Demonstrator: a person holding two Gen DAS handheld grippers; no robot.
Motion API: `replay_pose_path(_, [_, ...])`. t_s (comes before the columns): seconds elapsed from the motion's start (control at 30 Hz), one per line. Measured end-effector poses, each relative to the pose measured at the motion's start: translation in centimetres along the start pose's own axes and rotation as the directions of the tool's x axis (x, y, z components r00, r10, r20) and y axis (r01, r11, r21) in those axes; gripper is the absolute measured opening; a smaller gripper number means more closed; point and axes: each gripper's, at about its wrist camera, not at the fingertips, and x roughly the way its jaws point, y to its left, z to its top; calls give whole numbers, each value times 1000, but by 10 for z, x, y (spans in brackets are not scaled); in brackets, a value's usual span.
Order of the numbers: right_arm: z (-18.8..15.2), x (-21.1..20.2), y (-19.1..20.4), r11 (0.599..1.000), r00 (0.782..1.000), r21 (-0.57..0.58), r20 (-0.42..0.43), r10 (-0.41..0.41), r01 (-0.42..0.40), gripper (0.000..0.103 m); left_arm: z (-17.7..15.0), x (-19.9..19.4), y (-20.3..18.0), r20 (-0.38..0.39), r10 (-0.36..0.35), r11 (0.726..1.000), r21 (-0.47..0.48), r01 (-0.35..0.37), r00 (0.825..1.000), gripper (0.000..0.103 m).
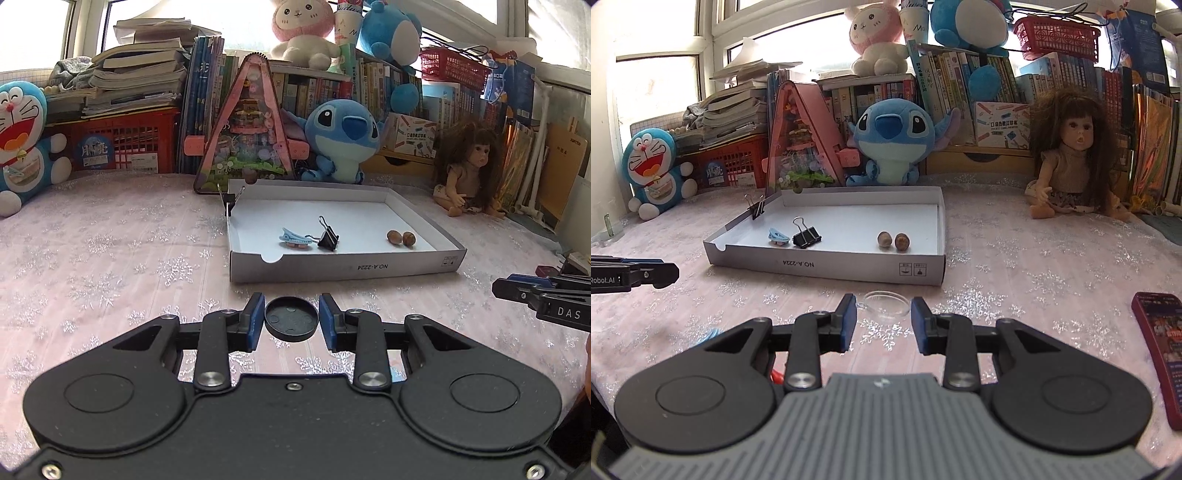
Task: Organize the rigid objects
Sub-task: 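Carry the black lid and clear cup into the tray, opening both tools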
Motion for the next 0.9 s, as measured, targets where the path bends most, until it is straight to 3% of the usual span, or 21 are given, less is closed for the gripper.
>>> replay_pose_path(0.3, [23, 9, -6, 999, 998, -6, 49, -50, 50, 37, 32, 16, -1, 37, 22, 1000, -13, -22, 999, 30])
replay_pose_path(0.57, [47, 30, -11, 997, 993, -14, 89, -72, 74, 37, 56, 44, 1, 24, 32, 998, -60, -30, 999, 30])
replay_pose_path(0.9, [56, 64, -15, 995, 993, -29, 76, -91, 94, 37, 76, 87, -8, 7, 58, 997, -44, -58, 998, 30])
